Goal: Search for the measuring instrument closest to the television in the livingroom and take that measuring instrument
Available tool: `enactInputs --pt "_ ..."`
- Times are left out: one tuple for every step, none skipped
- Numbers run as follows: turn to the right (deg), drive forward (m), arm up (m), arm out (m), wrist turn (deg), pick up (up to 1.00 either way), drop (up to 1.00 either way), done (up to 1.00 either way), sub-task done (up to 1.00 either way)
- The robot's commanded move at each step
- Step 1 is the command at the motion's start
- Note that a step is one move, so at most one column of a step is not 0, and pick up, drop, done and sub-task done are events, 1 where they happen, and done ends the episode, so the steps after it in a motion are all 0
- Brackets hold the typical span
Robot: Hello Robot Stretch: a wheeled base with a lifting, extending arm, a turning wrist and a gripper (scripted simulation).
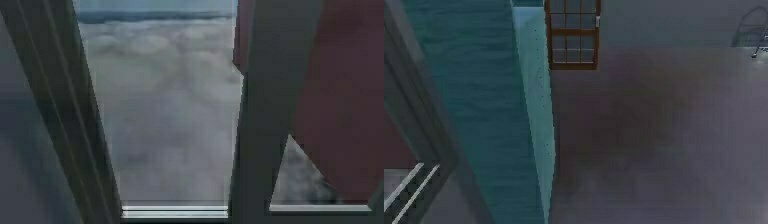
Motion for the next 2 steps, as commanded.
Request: enactInputs --pt "-45.0 0.00 0.00 0.00 0.0 0.00 0.00 0.00 0.00" --pt "-45.0 0.00 0.00 0.00 0.0 0.00 0.00 0.00 0.00"
